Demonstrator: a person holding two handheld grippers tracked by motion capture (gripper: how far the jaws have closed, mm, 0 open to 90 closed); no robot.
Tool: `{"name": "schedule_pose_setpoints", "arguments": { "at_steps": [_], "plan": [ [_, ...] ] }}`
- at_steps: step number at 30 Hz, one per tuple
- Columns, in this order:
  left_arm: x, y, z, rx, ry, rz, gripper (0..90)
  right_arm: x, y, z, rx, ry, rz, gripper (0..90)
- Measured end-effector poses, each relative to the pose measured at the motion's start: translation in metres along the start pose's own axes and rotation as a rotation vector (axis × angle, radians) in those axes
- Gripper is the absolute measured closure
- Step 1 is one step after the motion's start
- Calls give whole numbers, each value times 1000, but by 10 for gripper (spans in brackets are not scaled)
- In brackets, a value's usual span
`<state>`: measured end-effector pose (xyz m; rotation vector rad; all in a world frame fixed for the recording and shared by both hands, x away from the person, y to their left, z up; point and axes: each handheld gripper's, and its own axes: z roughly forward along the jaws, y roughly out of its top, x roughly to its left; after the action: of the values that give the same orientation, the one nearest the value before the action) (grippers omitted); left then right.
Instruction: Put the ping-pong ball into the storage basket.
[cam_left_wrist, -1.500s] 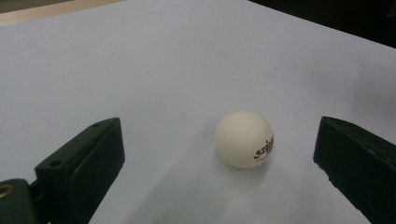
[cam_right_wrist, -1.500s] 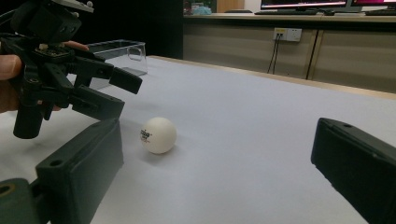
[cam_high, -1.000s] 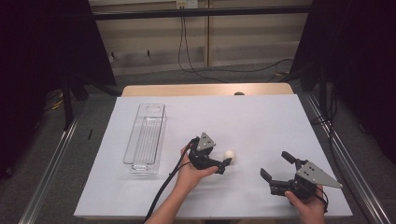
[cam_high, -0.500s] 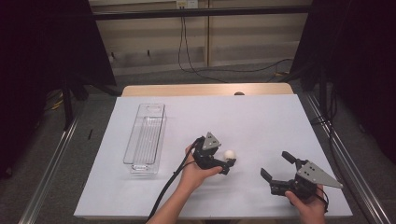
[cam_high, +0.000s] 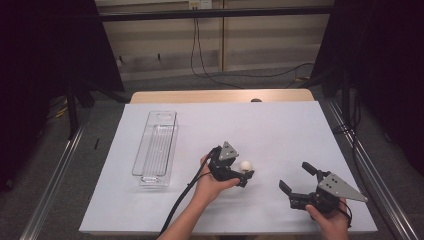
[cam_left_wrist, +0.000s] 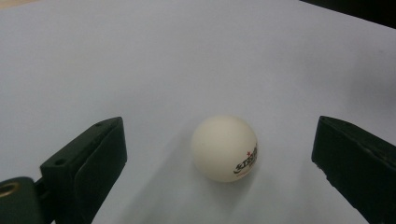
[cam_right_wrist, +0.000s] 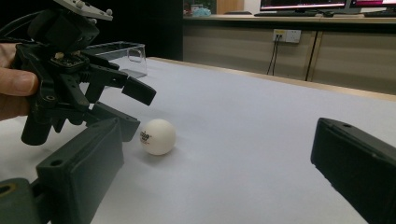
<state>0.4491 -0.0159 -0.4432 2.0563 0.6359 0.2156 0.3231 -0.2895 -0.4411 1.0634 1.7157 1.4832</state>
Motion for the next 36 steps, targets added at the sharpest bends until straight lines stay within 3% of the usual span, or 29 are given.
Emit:
{"name": "schedule_pose_setpoints", "arguments": {
  "at_steps": [15,23,27,36],
  "plan": [
    [-1,0,3,7,-8,0,46,0,0,0,1,2,2,18],
    [-2,0,5,27,-15,20,57,0,0,0,5,1,3,18],
    [-2,0,7,23,-15,6,88,0,0,0,5,3,0,19],
    [-6,2,10,20,-24,35,152,-1,0,-1,1,4,0,19]
  ]
}}
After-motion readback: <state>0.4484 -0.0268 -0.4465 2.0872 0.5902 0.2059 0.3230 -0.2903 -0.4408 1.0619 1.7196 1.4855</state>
